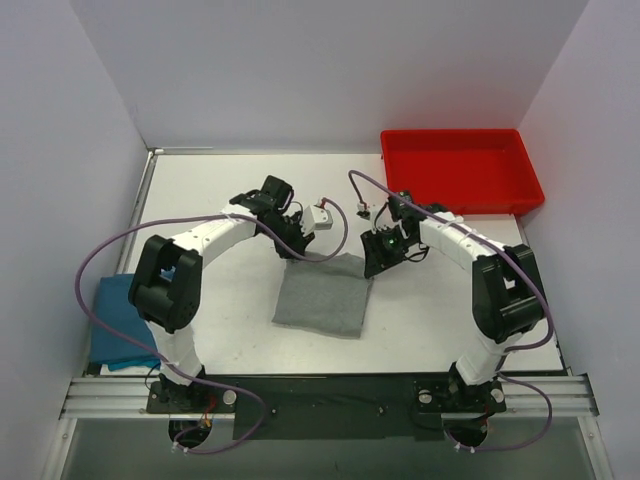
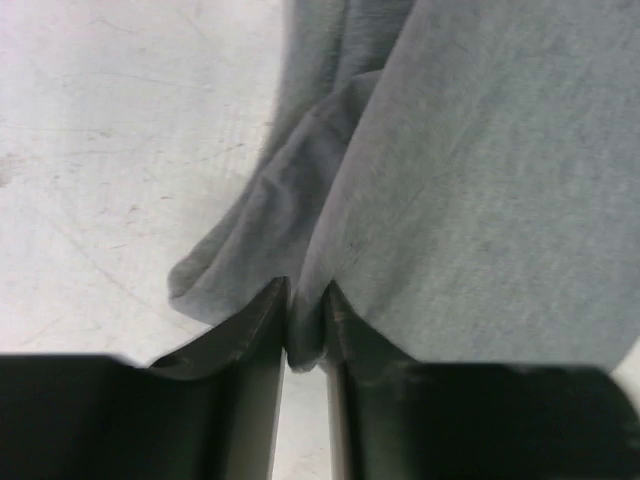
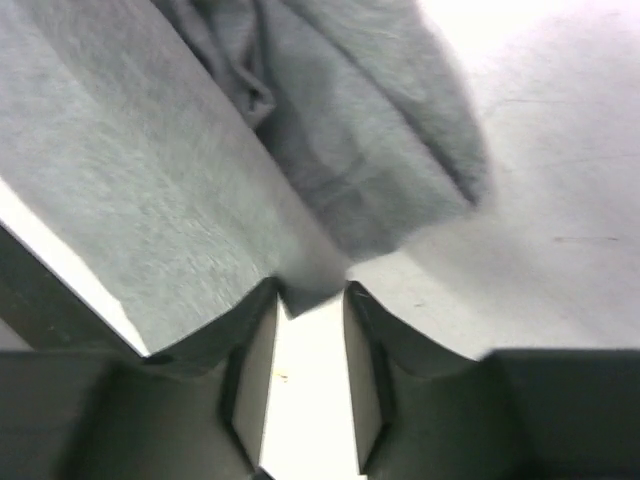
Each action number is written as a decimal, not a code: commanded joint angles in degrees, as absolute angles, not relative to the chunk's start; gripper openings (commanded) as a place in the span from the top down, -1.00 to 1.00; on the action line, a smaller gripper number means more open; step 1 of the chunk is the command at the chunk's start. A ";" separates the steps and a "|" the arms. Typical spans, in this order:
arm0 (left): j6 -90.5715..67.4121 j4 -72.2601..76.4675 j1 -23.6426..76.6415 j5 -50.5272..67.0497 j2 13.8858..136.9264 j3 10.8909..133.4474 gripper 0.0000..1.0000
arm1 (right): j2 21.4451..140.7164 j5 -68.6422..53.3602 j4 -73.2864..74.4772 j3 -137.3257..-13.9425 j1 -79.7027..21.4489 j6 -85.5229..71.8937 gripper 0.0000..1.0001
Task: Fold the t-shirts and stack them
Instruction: Fold the long partially folded tshirt into a neat square, then smooth out wrinkles on the folded tshirt
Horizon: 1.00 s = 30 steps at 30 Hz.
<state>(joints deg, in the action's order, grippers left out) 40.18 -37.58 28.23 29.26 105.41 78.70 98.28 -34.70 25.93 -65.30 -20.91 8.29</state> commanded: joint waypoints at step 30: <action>14.33 -28.13 25.75 24.62 116.19 83.59 0.94 | 106.43 -18.99 11.86 -62.40 -25.67 -22.32 1.00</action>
<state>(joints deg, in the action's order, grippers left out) 17.04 -33.74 26.72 29.15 114.43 83.20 103.94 -22.90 11.66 -60.47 -26.39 -19.92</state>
